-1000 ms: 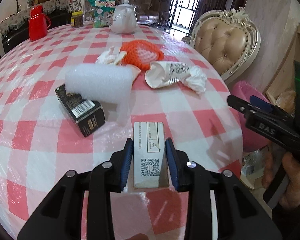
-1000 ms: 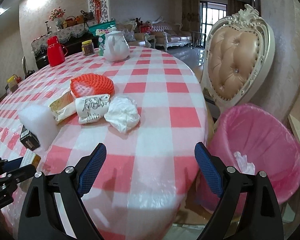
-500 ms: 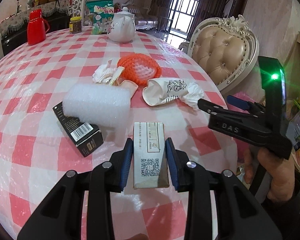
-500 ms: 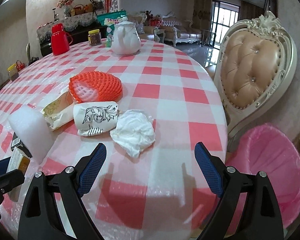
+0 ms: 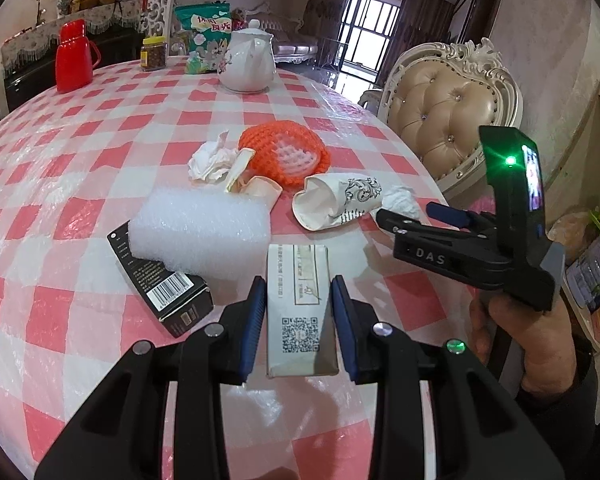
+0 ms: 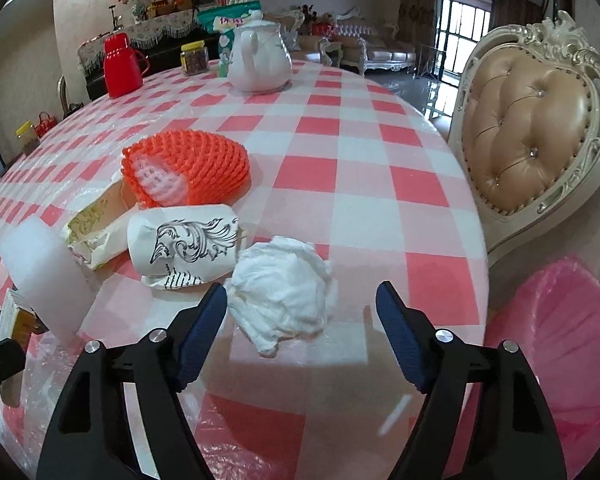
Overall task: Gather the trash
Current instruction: 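Grasp the small cardboard box with the left tool while the right tool grasps a white tissue, then carry the box and tissue to the pink wastebasket and open both tools, then withdraw both tools from the wastebasket back over the table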
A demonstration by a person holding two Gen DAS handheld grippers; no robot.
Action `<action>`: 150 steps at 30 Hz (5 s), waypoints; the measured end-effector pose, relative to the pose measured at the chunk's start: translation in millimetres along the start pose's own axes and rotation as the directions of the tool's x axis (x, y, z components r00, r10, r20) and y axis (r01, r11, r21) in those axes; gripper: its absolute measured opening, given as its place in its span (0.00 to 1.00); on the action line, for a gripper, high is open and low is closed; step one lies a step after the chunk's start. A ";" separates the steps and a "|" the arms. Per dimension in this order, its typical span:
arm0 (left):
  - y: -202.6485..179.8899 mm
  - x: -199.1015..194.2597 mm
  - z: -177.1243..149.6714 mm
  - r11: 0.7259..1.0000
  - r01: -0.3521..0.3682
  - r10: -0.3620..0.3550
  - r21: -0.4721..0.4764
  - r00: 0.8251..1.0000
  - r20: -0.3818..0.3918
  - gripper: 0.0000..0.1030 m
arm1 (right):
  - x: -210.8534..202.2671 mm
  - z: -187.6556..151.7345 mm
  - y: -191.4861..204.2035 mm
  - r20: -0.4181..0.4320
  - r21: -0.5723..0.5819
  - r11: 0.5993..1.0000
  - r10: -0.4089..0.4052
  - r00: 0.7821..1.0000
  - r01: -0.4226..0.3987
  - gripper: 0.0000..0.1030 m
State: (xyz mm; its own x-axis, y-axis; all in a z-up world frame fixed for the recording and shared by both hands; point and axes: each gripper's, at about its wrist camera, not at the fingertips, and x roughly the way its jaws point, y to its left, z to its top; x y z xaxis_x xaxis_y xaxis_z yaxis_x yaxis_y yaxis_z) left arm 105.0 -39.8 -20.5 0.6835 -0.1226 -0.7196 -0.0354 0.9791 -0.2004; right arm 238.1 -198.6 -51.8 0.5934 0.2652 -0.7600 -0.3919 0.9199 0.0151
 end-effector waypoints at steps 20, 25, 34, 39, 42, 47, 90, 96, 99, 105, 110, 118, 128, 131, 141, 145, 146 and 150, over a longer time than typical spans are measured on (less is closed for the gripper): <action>-16.3 -0.1 5.5 1.000 0.018 -0.018 0.025 1.000 0.017 0.32 | -38.0 -10.7 -26.1 0.047 0.060 0.998 0.033 0.998 -0.036 0.37; -36.4 1.3 12.2 0.997 0.048 -0.050 0.057 0.998 0.031 0.32 | -63.3 -16.7 -48.3 0.084 0.100 0.995 0.000 0.996 -0.008 0.37; -91.9 11.8 33.7 0.982 0.136 -0.143 0.134 0.989 0.044 0.32 | -100.0 -33.1 -107.6 0.119 0.196 0.976 -0.117 0.986 0.092 0.37; -129.6 18.6 48.8 0.964 0.184 -0.197 0.194 0.979 0.051 0.32 | -116.2 -43.7 -139.3 0.122 0.244 0.958 -0.182 0.976 0.148 0.37; -151.0 23.3 57.1 0.951 0.217 -0.233 0.220 0.971 0.049 0.32 | -124.4 -49.4 -153.1 0.123 0.265 0.948 -0.216 0.969 0.178 0.37; -185.7 35.2 69.4 0.930 0.264 -0.282 0.257 0.959 0.035 0.32 | -131.6 -57.7 -177.1 0.112 0.300 0.928 -0.265 0.958 0.222 0.37; -255.8 94.3 88.3 0.878 0.425 -0.422 0.218 0.904 -0.066 0.55 | -144.9 -82.2 -221.5 0.087 0.373 0.866 -0.389 0.917 0.333 0.63; -236.0 84.7 86.5 0.899 0.390 -0.392 0.199 0.919 -0.033 0.56 | -146.7 -81.7 -215.0 0.096 0.370 0.872 -0.380 0.920 0.321 0.65; -227.2 78.9 84.1 0.907 0.374 -0.378 0.194 0.926 -0.017 0.57 | -147.6 -80.8 -210.3 0.102 0.366 0.876 -0.375 0.922 0.316 0.69; -207.1 64.9 77.7 0.924 0.336 -0.344 0.183 0.939 0.014 0.58 | -148.0 -78.5 -198.0 0.113 0.352 0.887 -0.357 0.927 0.298 0.72; -188.1 54.1 70.8 0.937 0.306 -0.316 0.166 0.948 0.036 0.60 | -149.8 -75.2 -184.2 0.128 0.335 0.898 -0.341 0.931 0.283 0.75; -150.9 38.2 63.8 0.961 0.246 -0.256 0.126 0.964 0.075 0.62 | -151.3 -69.6 -159.5 0.147 0.305 0.918 -0.307 0.940 0.252 0.80; -98.2 17.4 54.2 0.984 0.161 -0.169 0.072 0.978 0.122 0.65 | -150.4 -59.9 -123.4 0.168 0.260 0.939 -0.272 0.947 0.224 0.82; -83.5 12.3 52.2 0.989 0.138 -0.144 0.054 0.981 0.132 0.66 | -148.1 -56.0 -110.5 0.171 0.241 0.948 -0.254 0.952 0.210 0.82; -39.2 -2.5 42.7 0.998 0.057 -0.058 0.007 0.986 0.156 0.72 | -141.7 -48.1 -78.4 0.169 0.196 0.964 -0.212 0.963 0.178 0.82; -22.4 -5.3 39.8 1.000 0.023 -0.021 -0.013 0.987 0.157 0.74 | -138.2 -45.3 -67.8 0.164 0.181 0.970 -0.195 0.967 0.165 0.82; -19.0 -5.6 39.5 1.000 0.013 -0.011 -0.016 0.988 0.157 0.75 | -137.0 -44.9 -65.7 0.163 0.178 0.971 -0.191 0.968 0.162 0.82; -6.1 -5.4 36.9 0.999 -0.028 0.032 -0.026 0.987 0.156 0.81 | -132.2 -42.9 -55.9 0.157 0.164 0.974 -0.180 0.971 0.154 0.82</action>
State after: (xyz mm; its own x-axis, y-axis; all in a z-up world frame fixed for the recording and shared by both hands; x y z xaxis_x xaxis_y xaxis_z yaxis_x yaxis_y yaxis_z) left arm 128.4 -39.0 9.1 0.7873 -0.0646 -0.6132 -0.0734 0.9776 -0.1972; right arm 151.5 -297.5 19.9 0.7570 0.1376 -0.6388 -0.1755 0.9845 0.0040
